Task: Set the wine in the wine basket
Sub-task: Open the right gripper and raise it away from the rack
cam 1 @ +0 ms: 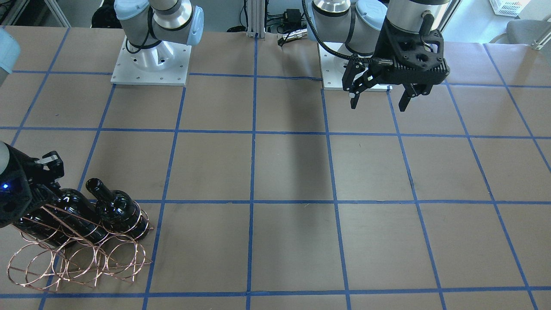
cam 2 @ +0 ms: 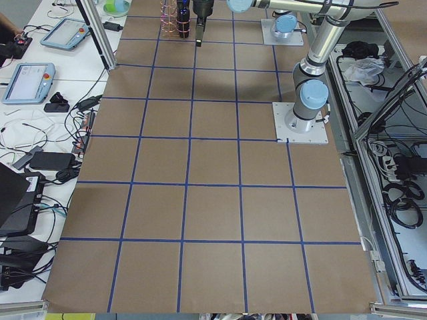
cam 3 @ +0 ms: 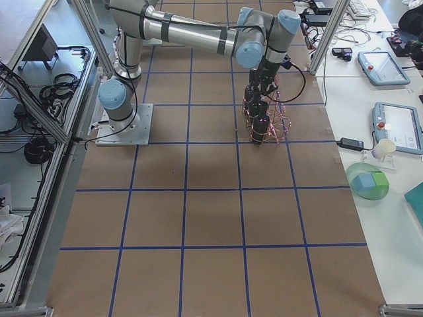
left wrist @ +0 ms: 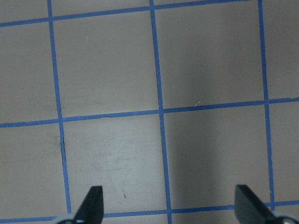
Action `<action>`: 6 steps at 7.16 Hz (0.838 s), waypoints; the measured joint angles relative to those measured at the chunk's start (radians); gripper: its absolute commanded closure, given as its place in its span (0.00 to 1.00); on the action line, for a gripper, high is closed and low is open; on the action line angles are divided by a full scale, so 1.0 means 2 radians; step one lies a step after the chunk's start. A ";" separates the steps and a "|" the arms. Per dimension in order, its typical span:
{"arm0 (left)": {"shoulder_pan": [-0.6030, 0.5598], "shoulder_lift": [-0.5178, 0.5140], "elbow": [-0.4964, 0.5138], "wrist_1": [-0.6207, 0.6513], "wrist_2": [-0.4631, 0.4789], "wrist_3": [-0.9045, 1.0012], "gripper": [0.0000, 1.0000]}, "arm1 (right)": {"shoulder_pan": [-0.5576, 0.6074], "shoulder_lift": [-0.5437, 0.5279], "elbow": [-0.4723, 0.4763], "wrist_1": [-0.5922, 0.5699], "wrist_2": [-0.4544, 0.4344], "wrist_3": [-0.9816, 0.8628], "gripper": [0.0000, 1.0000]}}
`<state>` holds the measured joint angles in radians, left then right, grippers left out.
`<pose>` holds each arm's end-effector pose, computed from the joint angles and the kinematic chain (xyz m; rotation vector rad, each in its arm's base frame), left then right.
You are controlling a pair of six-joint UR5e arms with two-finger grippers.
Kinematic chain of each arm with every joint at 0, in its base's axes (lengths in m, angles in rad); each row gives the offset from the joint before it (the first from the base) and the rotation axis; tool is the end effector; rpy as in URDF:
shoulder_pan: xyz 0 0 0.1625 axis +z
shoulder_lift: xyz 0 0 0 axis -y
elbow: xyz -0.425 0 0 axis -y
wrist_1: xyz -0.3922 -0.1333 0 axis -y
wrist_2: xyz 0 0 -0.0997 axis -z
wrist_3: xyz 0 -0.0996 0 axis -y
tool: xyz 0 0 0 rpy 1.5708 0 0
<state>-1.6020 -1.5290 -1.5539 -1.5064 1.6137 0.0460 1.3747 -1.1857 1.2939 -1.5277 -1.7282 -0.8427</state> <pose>-0.1441 -0.4807 0.5236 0.1152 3.0899 -0.1900 -0.0080 -0.6441 0.4017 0.9906 -2.8989 -0.3215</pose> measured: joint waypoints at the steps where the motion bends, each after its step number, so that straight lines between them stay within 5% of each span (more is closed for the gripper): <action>1: 0.000 0.000 0.000 0.000 0.000 0.000 0.00 | 0.002 0.000 0.000 0.002 0.000 0.000 0.02; 6: 0.000 0.001 0.000 0.000 0.000 0.000 0.00 | 0.002 -0.082 0.002 0.027 -0.005 0.041 0.00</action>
<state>-1.6015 -1.5278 -1.5539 -1.5067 1.6138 0.0460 1.3792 -1.3503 1.2976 -1.4728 -1.7375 -0.7597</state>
